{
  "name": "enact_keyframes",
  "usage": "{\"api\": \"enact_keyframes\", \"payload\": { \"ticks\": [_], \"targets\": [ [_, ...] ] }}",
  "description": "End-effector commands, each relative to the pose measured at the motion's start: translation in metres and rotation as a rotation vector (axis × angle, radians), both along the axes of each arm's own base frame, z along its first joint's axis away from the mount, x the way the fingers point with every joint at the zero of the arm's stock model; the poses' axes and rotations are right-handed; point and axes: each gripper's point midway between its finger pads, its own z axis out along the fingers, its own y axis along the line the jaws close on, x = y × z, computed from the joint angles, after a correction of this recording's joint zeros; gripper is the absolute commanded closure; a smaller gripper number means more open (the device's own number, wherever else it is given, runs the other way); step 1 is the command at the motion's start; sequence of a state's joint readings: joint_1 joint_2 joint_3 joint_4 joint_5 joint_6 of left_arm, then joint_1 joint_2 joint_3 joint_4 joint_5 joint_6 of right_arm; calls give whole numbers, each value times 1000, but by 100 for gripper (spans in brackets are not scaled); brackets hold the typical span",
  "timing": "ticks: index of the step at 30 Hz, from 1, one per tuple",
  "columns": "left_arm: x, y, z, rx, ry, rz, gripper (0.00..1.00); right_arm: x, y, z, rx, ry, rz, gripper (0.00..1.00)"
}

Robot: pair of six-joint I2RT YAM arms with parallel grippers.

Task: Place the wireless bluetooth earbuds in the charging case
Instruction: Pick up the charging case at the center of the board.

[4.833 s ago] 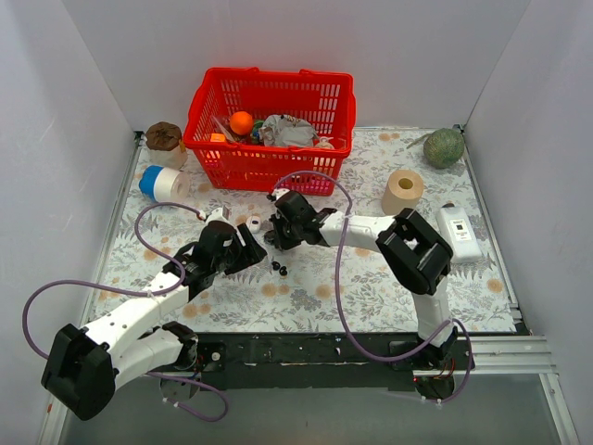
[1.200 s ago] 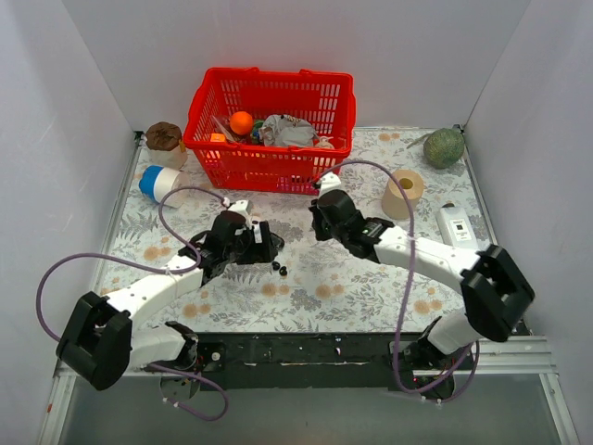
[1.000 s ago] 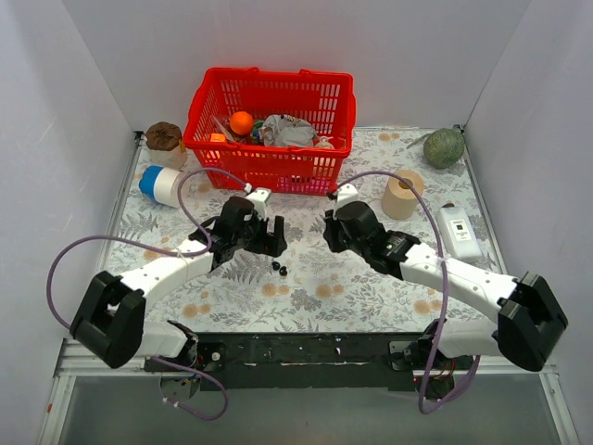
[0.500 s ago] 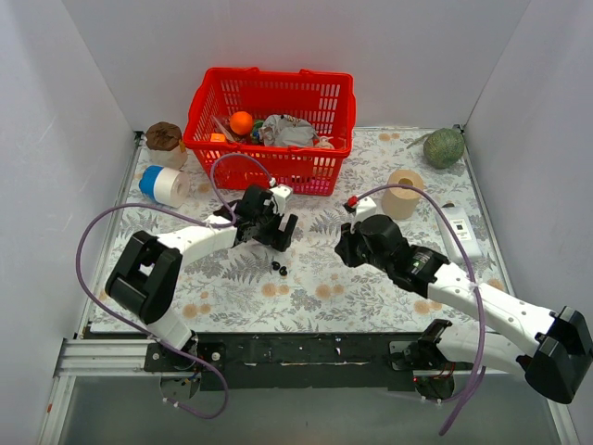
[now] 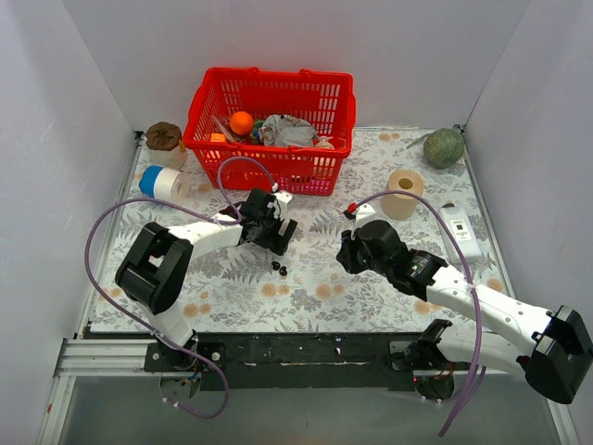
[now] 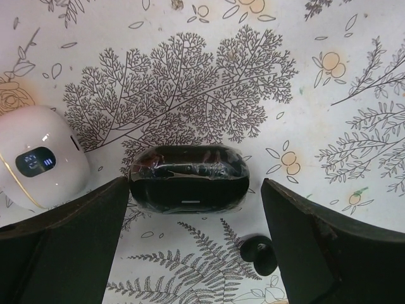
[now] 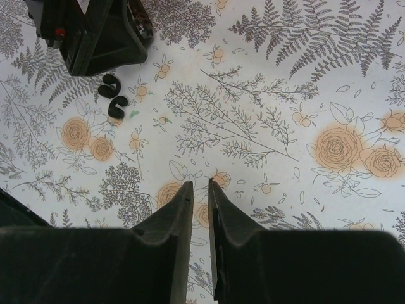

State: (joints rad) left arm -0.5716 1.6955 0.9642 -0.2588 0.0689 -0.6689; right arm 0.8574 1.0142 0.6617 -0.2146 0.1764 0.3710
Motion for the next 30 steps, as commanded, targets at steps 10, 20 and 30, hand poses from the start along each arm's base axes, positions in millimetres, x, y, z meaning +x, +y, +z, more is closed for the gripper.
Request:
{"api": "enact_keyframes", "payload": {
  "ticks": [10,20,30],
  "targets": [
    [4,-8,-6,6,20,-54,20,1,3,7,32,-25,4,77],
    [-7,-1,-9,21,40,-57,25,2,3,3,31,-27,4,77],
    [-8,10,-10,76,25,-38,18,1,4,1,35,-23,4,77]
  ]
}}
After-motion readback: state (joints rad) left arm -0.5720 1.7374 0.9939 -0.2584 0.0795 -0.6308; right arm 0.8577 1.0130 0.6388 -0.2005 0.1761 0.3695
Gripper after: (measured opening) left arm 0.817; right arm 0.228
